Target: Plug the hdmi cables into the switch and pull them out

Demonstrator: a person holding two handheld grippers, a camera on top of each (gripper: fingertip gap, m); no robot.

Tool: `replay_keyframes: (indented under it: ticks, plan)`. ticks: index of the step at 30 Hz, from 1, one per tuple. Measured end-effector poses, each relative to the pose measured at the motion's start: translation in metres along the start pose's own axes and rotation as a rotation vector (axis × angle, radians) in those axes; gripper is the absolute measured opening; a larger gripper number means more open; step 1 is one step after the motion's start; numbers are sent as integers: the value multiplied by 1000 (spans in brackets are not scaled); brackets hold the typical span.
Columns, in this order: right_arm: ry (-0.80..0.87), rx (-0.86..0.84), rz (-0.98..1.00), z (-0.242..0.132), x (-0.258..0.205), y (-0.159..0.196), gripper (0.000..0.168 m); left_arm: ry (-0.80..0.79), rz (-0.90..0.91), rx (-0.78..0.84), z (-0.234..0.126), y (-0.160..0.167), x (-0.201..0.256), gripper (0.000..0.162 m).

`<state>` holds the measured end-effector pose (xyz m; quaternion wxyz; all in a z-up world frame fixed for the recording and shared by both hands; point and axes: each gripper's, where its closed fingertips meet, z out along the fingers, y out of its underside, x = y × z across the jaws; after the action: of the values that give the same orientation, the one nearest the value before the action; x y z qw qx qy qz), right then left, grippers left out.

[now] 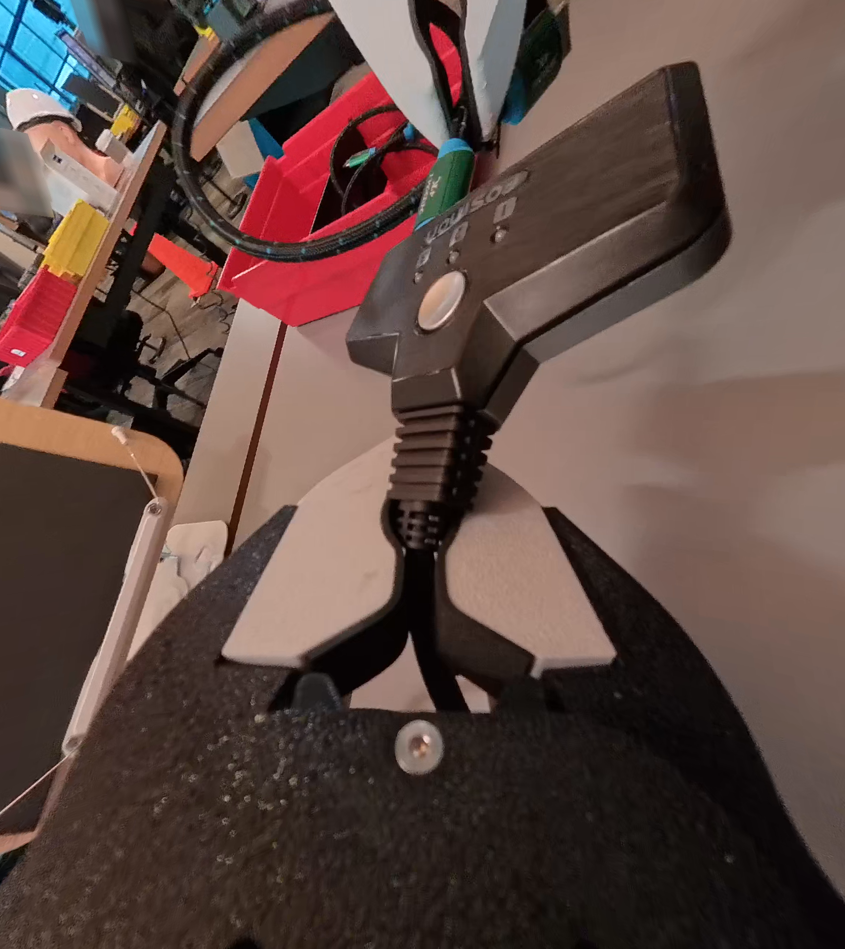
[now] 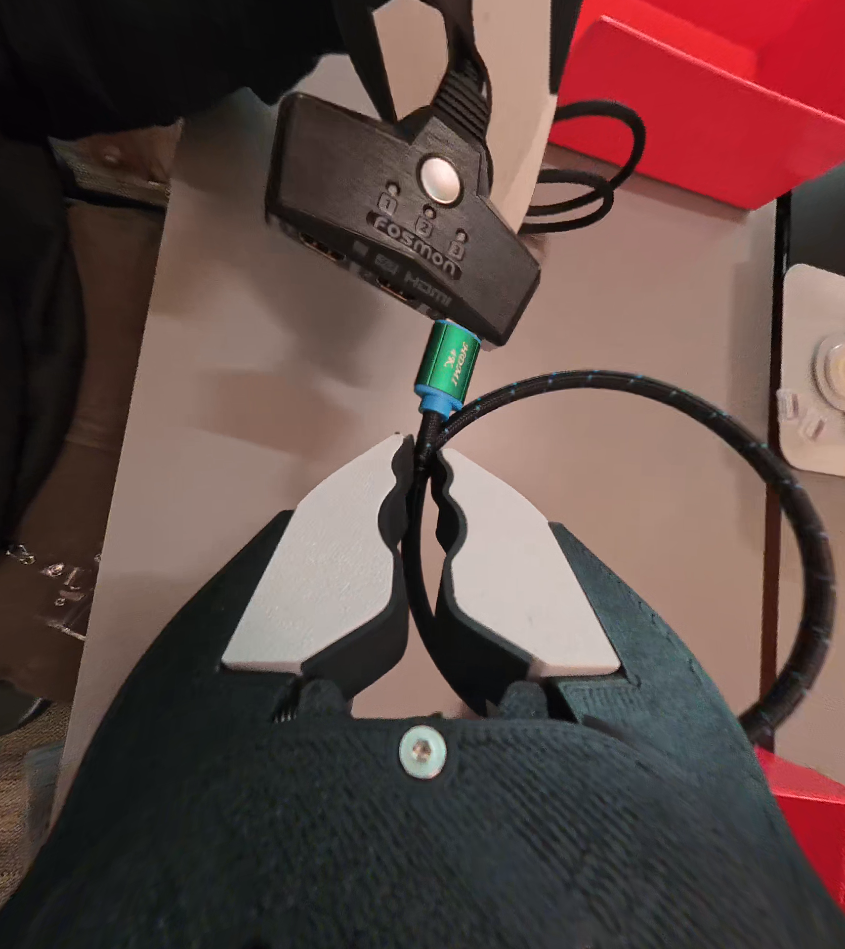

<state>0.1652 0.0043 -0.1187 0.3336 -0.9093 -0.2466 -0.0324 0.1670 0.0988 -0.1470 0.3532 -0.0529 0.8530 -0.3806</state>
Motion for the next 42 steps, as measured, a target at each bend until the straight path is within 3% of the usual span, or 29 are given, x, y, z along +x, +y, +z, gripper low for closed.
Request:
replay_keyframes:
  ticks: [26, 27, 28, 29, 31, 32, 36, 42]
  plan:
    - [26, -76, -107, -23, -13, 6, 8, 5, 18, 60, 8, -15, 6, 1]
    - [49, -136, -123, -25, -9, 17, 7, -17, 18, 32, 6, -9, 2, 1]
    - [144, -348, -150, -38, 7, 55, 8, -76, -8, -15, -5, 7, -10, 1]
    - [203, -437, -139, -54, 16, 85, 8, -120, -79, -28, -21, 23, -23, 1]
    - [157, -270, 84, -72, 15, 101, 7, -187, -173, 92, -47, 22, -40, 0]
    - [228, -286, 128, -84, 29, 117, 7, -227, -182, 130, -53, 16, -46, 1]
    - [491, -428, 173, -118, 81, 194, 8, -255, -130, 22, -47, 20, -47, 1]
    - [586, -234, 473, -87, 114, 241, 8, -191, -130, 36, -34, 13, -38, 2]
